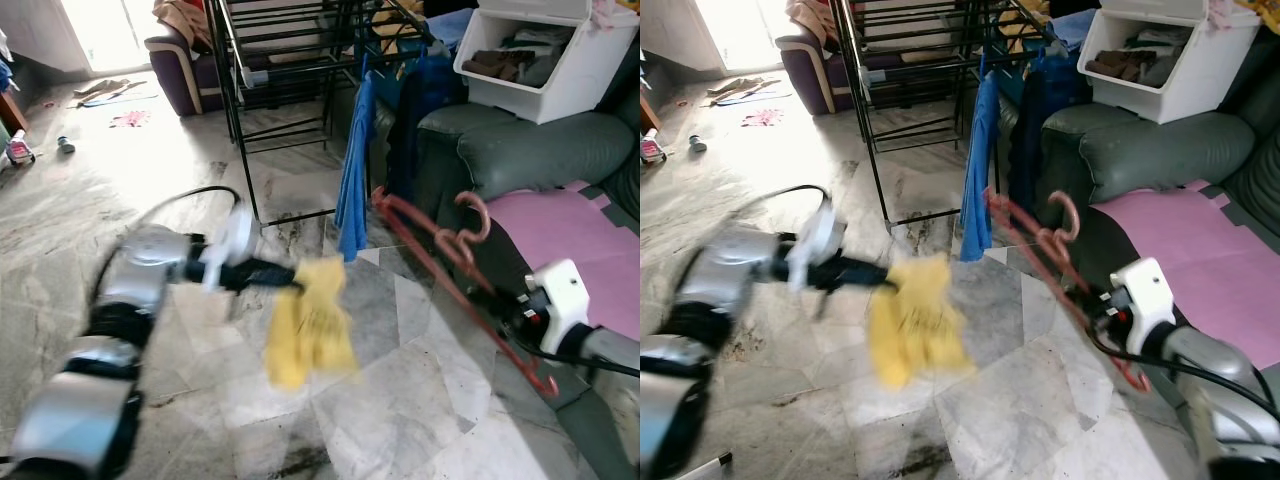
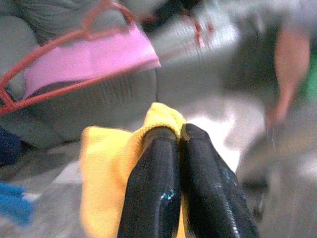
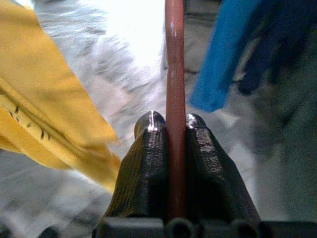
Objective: Hang hanger
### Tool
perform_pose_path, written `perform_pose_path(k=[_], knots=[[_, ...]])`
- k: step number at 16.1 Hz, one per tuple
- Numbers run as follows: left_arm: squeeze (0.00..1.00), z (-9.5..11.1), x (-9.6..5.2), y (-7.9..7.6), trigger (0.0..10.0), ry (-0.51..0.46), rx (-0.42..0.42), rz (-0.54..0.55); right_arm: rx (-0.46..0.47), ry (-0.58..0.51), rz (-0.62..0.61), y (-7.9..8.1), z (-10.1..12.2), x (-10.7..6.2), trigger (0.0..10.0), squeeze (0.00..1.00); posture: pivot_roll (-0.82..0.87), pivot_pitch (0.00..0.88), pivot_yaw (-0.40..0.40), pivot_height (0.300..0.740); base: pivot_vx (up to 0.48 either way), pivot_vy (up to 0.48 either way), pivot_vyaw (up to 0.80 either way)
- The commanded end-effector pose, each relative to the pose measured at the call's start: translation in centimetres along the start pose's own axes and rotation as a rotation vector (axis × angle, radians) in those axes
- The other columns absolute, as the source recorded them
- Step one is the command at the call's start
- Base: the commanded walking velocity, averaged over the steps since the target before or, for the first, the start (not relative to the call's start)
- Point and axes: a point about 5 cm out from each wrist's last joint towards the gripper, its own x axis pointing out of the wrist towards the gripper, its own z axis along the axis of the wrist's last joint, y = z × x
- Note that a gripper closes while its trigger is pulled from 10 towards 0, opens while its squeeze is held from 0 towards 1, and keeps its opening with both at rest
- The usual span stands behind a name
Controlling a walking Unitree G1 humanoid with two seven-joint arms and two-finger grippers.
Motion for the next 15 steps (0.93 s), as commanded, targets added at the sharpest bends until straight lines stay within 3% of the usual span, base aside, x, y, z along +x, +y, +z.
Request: perform_pose_path(k=[1, 2, 3, 6, 8, 10, 14, 15], knots=[[0.00, 0.2, -0.2, -0.5, 10.0, 0.122, 0.192, -0.102, -0.016, 0.001, 0.058, 0.2, 0.5, -0.1, 10.0, 0.00, -0.02, 0.030, 0.034, 0.740, 0.000, 0.000, 0.00], [0.00, 0.6, -0.4, -0.5, 10.0, 0.159, 0.299, -0.125, -0.012, 0.007, 0.076, 0.3, 0.5, -0.2, 10.0, 0.00, -0.01, 0.031, 0.037, 0.740, 0.000, 0.000, 0.00], [0.00, 1.9, -0.5, -0.4, 10.0, 0.177, 0.537, -0.133, 0.004, 0.008, 0.125, 0.6, 0.8, -0.3, 10.0, 0.00, -0.01, 0.031, 0.040, 0.740, 0.000, 0.000, 0.00], [0.00, 4.0, -0.7, 0.6, 10.0, 0.105, 0.754, 0.024, 0.037, 0.049, 0.256, 1.6, 0.9, -1.2, 10.0, 0.00, -0.02, 0.033, 0.043, 0.740, 0.000, 0.000, 0.00], [0.00, 5.2, -0.7, 1.0, 10.0, 0.034, 0.852, 0.116, 0.063, 0.091, 0.319, 2.0, 0.2, -1.7, 10.0, 0.00, -0.02, 0.035, 0.044, 0.740, 0.000, 0.000, 0.00], [0.00, 5.6, -0.5, 0.9, 10.0, 0.011, 0.929, 0.137, 0.076, 0.123, 0.384, 2.6, -0.2, -2.0, 10.0, 0.00, -0.02, 0.034, 0.045, 0.740, 0.000, 0.000, 0.00], [0.00, 5.0, -1.1, 0.8, 10.0, 0.048, 0.942, 0.162, 0.087, 0.157, 0.476, 3.1, 0.3, -3.1, 10.0, 0.00, -0.02, 0.027, 0.049, 0.740, 0.000, 0.000, 0.00], [0.00, 4.7, -1.5, 1.0, 10.0, 0.076, 0.911, 0.171, 0.054, 0.199, 0.463, 2.5, 0.3, -3.9, 10.0, 0.00, -0.02, 0.027, 0.050, 0.740, 0.000, 0.000, 0.00]])
